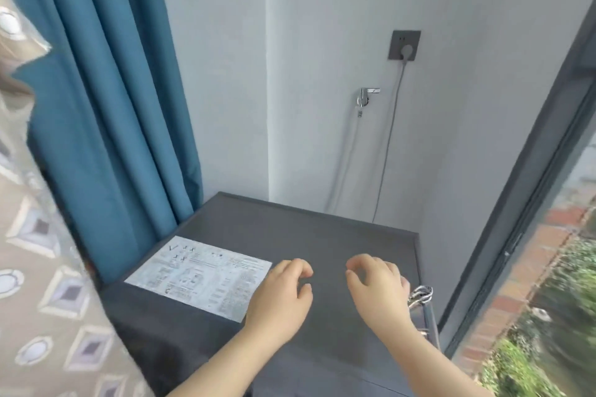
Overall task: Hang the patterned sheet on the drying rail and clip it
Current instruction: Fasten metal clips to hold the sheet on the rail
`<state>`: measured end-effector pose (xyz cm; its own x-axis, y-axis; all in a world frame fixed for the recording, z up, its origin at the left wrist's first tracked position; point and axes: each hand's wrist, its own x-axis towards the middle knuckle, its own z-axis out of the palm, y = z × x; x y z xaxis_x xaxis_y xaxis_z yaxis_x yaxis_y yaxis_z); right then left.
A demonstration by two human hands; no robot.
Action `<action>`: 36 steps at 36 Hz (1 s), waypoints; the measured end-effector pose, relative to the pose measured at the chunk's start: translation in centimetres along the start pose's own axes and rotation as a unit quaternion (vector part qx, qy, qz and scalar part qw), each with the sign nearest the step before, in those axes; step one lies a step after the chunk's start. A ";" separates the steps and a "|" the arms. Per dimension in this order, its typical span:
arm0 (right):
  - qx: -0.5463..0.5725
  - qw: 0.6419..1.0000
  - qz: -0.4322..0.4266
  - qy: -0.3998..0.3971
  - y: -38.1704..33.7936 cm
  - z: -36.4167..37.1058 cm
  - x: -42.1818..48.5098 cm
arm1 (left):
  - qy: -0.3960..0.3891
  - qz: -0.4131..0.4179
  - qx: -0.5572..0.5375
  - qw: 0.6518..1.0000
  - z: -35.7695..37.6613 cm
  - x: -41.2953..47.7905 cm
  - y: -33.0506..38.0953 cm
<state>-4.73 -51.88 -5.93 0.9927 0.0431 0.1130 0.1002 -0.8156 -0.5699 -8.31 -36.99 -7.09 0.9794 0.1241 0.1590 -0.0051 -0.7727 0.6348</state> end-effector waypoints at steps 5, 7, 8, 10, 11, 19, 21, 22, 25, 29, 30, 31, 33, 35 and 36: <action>-0.068 0.994 0.070 0.045 5.8 0.0 -1.1 | -0.048 0.013 0.001 0.999 5.8 -0.3 1.3; -0.081 0.991 0.103 0.025 7.8 0.4 -1.4 | -0.067 0.023 -0.003 0.997 7.7 -0.4 1.9; -0.082 0.990 0.115 0.008 8.7 0.6 -1.5 | -0.080 0.031 -0.002 0.996 8.7 -0.5 2.1; -0.068 0.991 0.114 -0.018 10.1 1.5 -1.6 | -0.107 0.047 0.014 0.993 10.2 -0.6 2.4; -0.062 0.992 0.108 -0.026 10.5 1.8 -1.6 | -0.118 0.054 0.026 0.991 10.8 -0.7 2.5; -0.088 0.996 0.019 0.001 11.3 4.5 -0.8 | -0.115 0.097 0.090 0.984 12.2 0.5 2.0; -0.069 0.998 -0.009 -0.007 10.8 4.9 -0.7 | -0.095 0.095 0.078 0.988 12.1 0.9 1.6; -0.062 0.998 -0.026 -0.008 10.5 5.1 -0.7 | -0.088 0.090 0.073 0.989 11.9 1.1 1.3; -0.061 0.997 -0.043 -0.026 10.1 4.9 -0.4 | -0.068 0.070 0.078 0.992 10.9 1.3 -0.4; -0.031 0.999 0.007 -0.017 9.5 4.5 0.1 | -0.018 0.024 0.081 0.996 9.1 1.6 -3.0; -0.040 0.999 0.008 -0.003 9.3 4.4 0.1 | -0.003 0.010 0.078 0.997 8.7 1.7 -3.5; -0.055 0.998 0.012 -0.001 9.0 4.4 0.1 | 0.010 -0.004 0.074 0.997 8.5 1.8 -3.7; -0.095 0.995 0.013 -0.011 8.6 4.6 0.5 | 0.021 -0.027 0.077 0.996 8.3 1.8 -3.8; -0.128 0.991 0.004 -0.031 8.2 4.7 0.8 | 0.003 -0.027 0.100 0.995 8.4 1.7 -3.6; -0.148 0.988 -0.001 -0.041 8.2 4.8 1.0 | -0.008 -0.021 0.115 0.993 8.5 1.6 -3.5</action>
<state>-2.62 -55.76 -14.34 0.9959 0.0807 0.0410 0.0894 -0.9482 -0.3048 -4.98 -39.38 -15.51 0.9808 0.1504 0.1240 0.0794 -0.8891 0.4507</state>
